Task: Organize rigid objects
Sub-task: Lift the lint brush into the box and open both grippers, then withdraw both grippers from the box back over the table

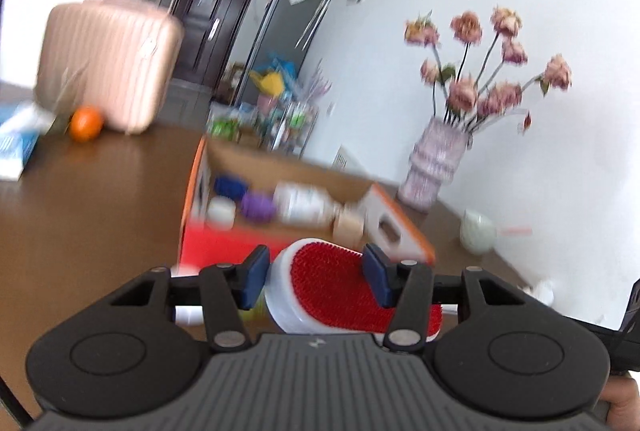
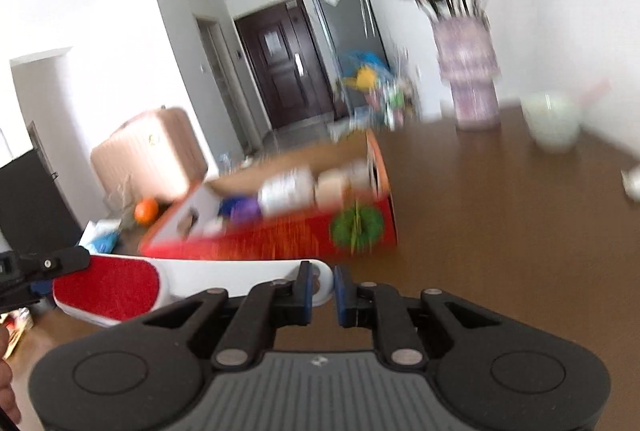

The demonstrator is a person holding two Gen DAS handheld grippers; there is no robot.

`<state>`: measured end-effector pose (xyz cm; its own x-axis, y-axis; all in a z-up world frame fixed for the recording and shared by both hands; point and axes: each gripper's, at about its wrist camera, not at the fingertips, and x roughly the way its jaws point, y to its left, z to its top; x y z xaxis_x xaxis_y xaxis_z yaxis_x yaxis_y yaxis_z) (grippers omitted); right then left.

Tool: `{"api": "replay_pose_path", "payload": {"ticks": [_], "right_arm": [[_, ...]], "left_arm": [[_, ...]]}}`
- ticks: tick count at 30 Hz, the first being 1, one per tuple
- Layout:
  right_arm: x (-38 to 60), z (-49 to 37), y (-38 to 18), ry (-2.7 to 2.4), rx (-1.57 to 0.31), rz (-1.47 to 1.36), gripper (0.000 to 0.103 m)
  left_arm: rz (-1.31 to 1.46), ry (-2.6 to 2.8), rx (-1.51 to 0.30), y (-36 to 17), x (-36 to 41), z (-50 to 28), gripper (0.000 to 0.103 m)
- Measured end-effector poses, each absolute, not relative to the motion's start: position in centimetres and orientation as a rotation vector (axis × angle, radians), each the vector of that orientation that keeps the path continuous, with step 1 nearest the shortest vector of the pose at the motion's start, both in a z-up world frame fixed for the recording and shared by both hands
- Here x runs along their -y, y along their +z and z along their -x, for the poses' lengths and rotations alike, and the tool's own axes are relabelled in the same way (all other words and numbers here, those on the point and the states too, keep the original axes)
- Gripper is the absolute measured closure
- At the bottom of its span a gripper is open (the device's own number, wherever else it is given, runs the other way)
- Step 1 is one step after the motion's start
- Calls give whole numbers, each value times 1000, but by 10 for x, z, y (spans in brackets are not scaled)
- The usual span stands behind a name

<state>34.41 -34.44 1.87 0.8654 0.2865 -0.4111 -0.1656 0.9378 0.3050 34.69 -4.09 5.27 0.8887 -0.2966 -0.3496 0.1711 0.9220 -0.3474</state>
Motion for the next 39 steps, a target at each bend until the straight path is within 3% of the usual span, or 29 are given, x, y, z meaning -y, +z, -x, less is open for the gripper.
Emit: {"api": "replay_pose_path", "payload": {"ticks": [6, 13, 17, 21, 23, 31, 34, 39], "right_arm": [[337, -431, 42, 208, -401, -262, 90], [322, -521, 15, 198, -462, -232, 90], [300, -546, -4, 213, -434, -132, 87], [274, -541, -17, 213, -366, 37, 70], [269, -529, -17, 209, -292, 85, 52], [268, -513, -15, 254, -206, 82, 48], [274, -497, -6, 236, -196, 63, 39], [285, -454, 12, 261, -225, 68, 37]], "left_arm": [[334, -279, -428, 62, 29, -449, 50], [334, -253, -505, 28, 18, -529, 50], [313, -257, -570, -5, 19, -549, 27], [247, -258, -522, -10, 24, -544, 14], [244, -267, -526, -10, 26, -542, 14], [138, -218, -487, 6, 34, -523, 11], [105, -193, -464, 16, 25, -493, 5], [-54, -108, -427, 31, 10, -423, 2]]}}
